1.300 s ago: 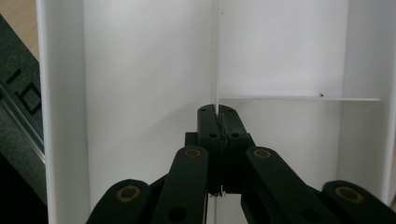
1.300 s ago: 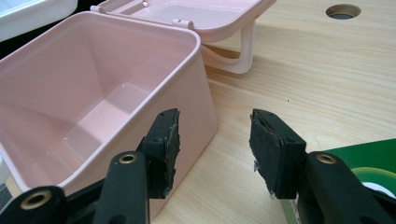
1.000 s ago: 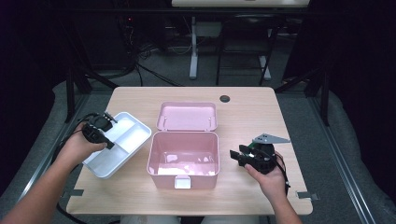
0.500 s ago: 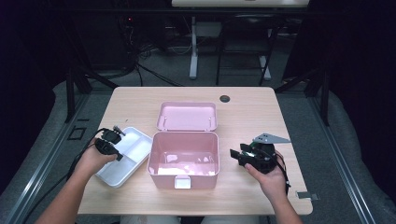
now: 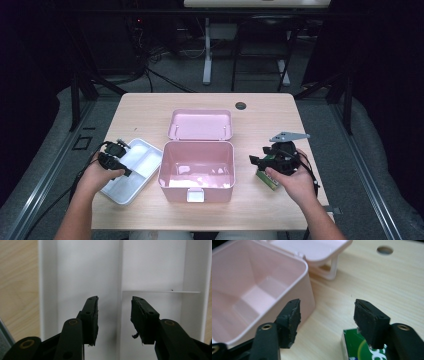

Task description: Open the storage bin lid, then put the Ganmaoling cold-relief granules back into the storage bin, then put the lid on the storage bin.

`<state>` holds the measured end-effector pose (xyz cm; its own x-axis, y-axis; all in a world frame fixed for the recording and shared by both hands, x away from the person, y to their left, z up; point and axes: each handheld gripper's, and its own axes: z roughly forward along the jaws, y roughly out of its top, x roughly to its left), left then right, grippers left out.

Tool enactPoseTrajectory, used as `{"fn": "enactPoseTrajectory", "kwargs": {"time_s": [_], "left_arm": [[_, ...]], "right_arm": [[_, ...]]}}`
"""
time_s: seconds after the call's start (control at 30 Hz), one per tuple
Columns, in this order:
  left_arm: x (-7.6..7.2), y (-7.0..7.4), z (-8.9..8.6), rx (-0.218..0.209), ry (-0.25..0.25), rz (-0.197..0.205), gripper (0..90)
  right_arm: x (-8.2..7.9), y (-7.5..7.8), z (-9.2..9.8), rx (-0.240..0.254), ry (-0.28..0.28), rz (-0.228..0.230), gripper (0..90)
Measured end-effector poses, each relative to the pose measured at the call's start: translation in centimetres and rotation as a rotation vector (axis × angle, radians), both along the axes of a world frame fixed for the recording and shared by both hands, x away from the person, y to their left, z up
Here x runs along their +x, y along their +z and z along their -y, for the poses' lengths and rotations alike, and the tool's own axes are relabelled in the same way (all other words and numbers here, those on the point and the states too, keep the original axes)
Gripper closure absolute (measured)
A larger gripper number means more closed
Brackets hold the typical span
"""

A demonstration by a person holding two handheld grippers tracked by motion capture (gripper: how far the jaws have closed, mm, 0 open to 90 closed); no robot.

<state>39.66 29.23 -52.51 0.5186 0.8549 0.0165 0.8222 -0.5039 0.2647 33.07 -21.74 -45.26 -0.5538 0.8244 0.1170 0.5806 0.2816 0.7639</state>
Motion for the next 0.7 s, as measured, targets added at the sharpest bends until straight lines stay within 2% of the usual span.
{"fn": "enactPoseTrajectory", "kwargs": {"time_s": [0.03,0.07,0.13,0.17,0.2,0.23,0.27,0.3,0.33,0.37,0.43,0.47,0.57,0.6,0.7], "left_arm": [[0.0,0.0,0.0,0.000,0.000,0.000,55.5],[-0.3,0.5,-0.4,-0.022,-0.004,0.017,52.4],[-0.5,0.5,-0.4,-0.027,-0.017,0.005,50.4],[-0.6,0.6,-0.4,-0.022,-0.033,0.019,50.3],[-0.7,0.6,-0.4,-0.029,-0.027,0.015,50.0],[-0.8,0.8,-0.4,-0.033,-0.022,0.017,49.9],[-0.8,0.8,-0.4,-0.033,-0.022,0.017,49.4],[-0.9,1.1,-0.5,-0.058,-0.014,0.013,48.4],[-0.9,1.1,-0.5,-0.058,-0.014,0.013,48.0],[-1.0,1.4,-0.4,-0.080,-0.007,0.014,48.0],[-1.2,1.9,-0.4,-0.096,-0.006,0.020,45.7],[-1.3,2.2,-0.3,-0.104,-0.010,0.017,44.4],[-1.5,2.4,-0.1,-0.122,-0.015,0.018,41.8],[-1.6,2.6,-0.1,-0.124,-0.024,0.023,41.3],[-1.6,2.6,-0.1,-0.127,-0.017,0.021,39.9]], "right_arm": [[0.3,0.1,0.0,-0.023,0.011,-0.023,34.0],[0.8,0.2,-0.1,-0.073,0.036,-0.052,32.3],[1.3,0.2,-0.3,-0.124,0.053,-0.084,29.4],[1.7,0.2,-0.3,-0.157,0.058,-0.108,28.3],[2.1,0.3,-0.3,-0.192,0.062,-0.132,26.0],[2.5,0.4,-0.4,-0.202,0.063,-0.155,23.2],[2.5,0.4,-0.4,-0.202,0.063,-0.155,23.2],[3.1,0.6,-0.4,-0.225,0.071,-0.202,15.6],[3.1,0.6,-0.4,-0.225,0.071,-0.202,15.6],[3.3,0.6,-0.5,-0.237,0.069,-0.213,13.5],[3.9,0.7,-0.6,-0.301,0.069,-0.246,8.2],[4.3,0.6,-0.6,-0.346,0.077,-0.285,4.2],[4.9,0.2,-0.5,-0.413,0.086,-0.332,3.4],[5.0,0.1,-0.5,-0.427,0.085,-0.361,3.0],[5.6,-0.1,-0.3,-0.464,0.094,-0.395,3.2]]}}
